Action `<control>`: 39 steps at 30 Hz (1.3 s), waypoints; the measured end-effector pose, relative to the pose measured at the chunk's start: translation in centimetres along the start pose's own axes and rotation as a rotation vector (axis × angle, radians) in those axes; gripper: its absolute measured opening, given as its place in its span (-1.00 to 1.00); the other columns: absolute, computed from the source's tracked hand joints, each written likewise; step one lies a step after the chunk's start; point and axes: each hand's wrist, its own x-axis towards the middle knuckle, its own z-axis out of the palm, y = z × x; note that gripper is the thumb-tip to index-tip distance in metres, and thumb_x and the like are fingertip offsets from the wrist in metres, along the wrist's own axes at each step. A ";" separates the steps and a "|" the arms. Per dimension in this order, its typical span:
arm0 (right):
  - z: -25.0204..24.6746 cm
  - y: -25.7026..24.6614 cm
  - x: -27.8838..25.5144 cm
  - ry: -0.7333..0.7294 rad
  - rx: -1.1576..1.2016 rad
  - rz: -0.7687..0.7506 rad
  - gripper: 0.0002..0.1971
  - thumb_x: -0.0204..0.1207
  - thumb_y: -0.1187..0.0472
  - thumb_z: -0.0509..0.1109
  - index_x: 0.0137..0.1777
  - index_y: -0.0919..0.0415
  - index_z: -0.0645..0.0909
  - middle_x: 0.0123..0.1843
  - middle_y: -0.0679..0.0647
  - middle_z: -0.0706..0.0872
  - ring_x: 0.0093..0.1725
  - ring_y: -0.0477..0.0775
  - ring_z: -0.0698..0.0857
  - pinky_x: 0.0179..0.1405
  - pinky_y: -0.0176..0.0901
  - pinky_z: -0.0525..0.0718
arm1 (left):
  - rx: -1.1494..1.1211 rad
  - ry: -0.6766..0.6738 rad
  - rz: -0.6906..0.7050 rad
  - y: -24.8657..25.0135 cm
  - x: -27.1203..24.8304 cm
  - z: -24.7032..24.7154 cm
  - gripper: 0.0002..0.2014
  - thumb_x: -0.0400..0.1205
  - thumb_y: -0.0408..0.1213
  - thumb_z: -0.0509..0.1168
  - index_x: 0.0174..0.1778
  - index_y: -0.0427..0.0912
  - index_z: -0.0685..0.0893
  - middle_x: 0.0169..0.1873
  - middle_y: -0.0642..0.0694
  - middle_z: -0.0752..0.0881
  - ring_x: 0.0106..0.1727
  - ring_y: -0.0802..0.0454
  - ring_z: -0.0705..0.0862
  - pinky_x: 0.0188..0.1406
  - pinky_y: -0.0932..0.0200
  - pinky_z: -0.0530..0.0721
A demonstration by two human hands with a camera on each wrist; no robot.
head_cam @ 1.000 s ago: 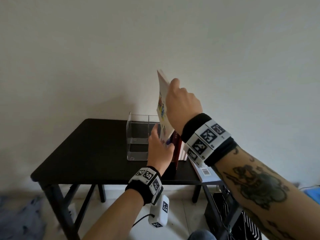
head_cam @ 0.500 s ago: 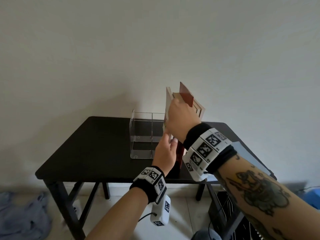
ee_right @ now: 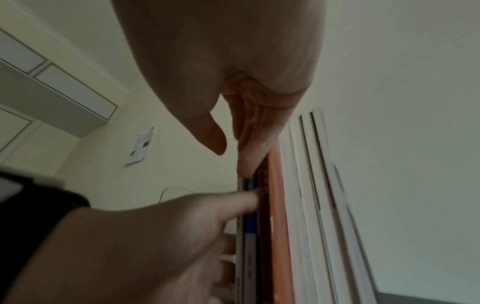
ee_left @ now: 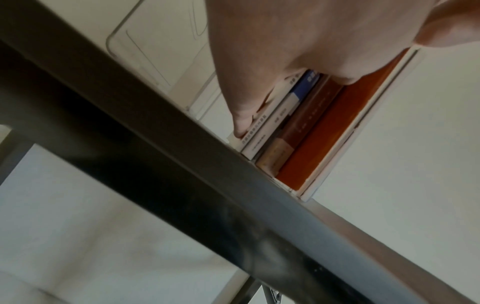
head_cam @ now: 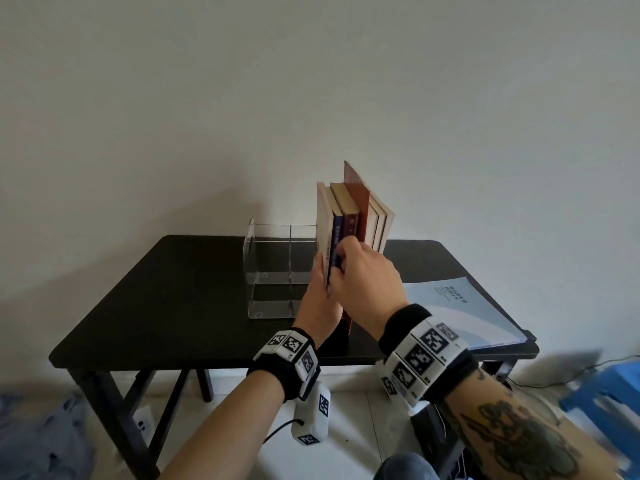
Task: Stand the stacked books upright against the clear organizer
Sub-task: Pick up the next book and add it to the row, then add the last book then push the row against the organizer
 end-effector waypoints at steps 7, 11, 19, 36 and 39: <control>1.3 3.1 -2.2 -0.016 -0.075 0.106 -0.81 0.51 0.05 0.28 -0.26 0.13 0.49 -0.30 -0.03 0.65 -0.34 0.10 0.62 -0.39 -0.10 0.62 | -0.139 -0.007 -0.073 1.4 -0.7 -0.1 -0.46 0.74 0.22 -0.14 0.67 0.26 0.12 0.42 -0.02 0.60 0.41 -0.06 0.60 0.38 -0.03 0.51; 1.8 5.8 -2.4 -0.106 -0.113 0.279 -0.85 0.47 0.08 0.26 -0.18 0.17 0.53 -0.22 0.03 0.66 -0.22 0.19 0.63 -0.31 -0.09 0.56 | -0.111 0.066 -0.153 1.7 -0.6 -0.3 -0.49 0.78 0.14 -0.19 0.68 0.20 0.20 0.37 -0.03 0.63 0.38 -0.09 0.61 0.16 0.16 0.42; 3.4 10.9 -3.0 -0.203 -0.157 0.441 -0.74 0.49 0.13 0.28 0.11 0.23 0.54 0.14 0.15 0.59 0.13 0.19 0.55 0.05 -0.01 0.58 | -0.100 0.100 -0.164 1.3 -0.3 0.1 -0.51 0.80 0.08 -0.16 0.67 0.18 0.23 0.36 -0.01 0.64 0.34 -0.05 0.62 0.16 0.18 0.40; 0.8 20.6 -4.1 -0.359 -0.271 1.135 0.25 0.02 -0.67 0.24 0.60 0.15 0.15 0.52 0.34 0.26 0.53 0.41 0.16 0.46 0.33 0.23 | -0.106 0.084 -0.170 1.1 -0.5 0.5 -0.50 0.79 0.10 -0.15 0.70 0.20 0.15 0.43 -0.01 0.60 0.44 -0.07 0.57 0.18 0.16 0.41; 0.3 20.9 -4.1 -0.359 -0.284 1.135 0.26 -0.01 -0.68 0.30 0.56 0.19 0.22 0.45 0.31 0.35 0.47 0.36 0.27 0.44 0.24 0.29 | -0.112 0.082 -0.163 1.1 -0.4 0.5 -0.49 0.79 0.11 -0.15 0.70 0.20 0.15 0.43 0.00 0.59 0.44 -0.06 0.57 0.18 0.17 0.41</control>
